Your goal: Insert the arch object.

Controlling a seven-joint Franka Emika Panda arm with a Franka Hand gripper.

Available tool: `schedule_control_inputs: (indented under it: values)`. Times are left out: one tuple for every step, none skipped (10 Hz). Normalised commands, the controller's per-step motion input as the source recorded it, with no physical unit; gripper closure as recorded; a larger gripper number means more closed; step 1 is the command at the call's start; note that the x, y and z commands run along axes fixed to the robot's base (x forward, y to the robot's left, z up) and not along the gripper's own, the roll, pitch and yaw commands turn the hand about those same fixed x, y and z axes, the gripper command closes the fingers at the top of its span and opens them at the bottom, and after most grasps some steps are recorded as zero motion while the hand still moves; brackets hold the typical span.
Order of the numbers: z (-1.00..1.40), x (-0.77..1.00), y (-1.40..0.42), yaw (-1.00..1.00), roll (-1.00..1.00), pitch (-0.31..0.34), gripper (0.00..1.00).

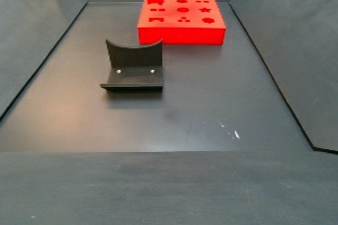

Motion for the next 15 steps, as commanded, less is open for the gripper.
schedule_control_inputs:
  values:
    - [-0.31,0.2,0.08,0.66,-0.16,-0.066,1.0]
    - [-0.27,0.13,0.14,0.66,-0.13,-0.061,1.0]
    - [-0.16,0.07,0.13,0.61,-0.09,-0.046,1.0]
    - [-0.07,-0.03,0.0,0.07,-0.02,0.0,1.0]
    - [-0.02,0.0,0.0,0.0,0.0,0.0,1.0]
    - [-0.19,-0.09,-0.21,-0.06,0.16,0.0,1.0]
    - [-0.22,-0.13,-0.15,-0.21,0.16,0.0,1.0]
    - [-0.2,-0.12,-0.1,-0.23,0.12,0.0,1.0]
    - [-0.05,-0.01,-0.05,-0.13,0.04,-0.004,1.0]
    - [-0.07,0.0,0.0,-0.08,0.03,-0.016,1.0]
    - [-0.07,0.0,0.0,-0.09,0.06,-0.007,1.0]
    - [-0.09,0.0,0.0,-0.05,0.07,0.0,1.0]
    - [-0.13,0.01,0.0,0.0,0.05,-0.001,1.0]
    - [-0.16,0.1,0.0,0.0,0.04,-0.003,1.0]
    - [-0.22,0.15,0.0,0.0,0.07,-0.003,1.0]
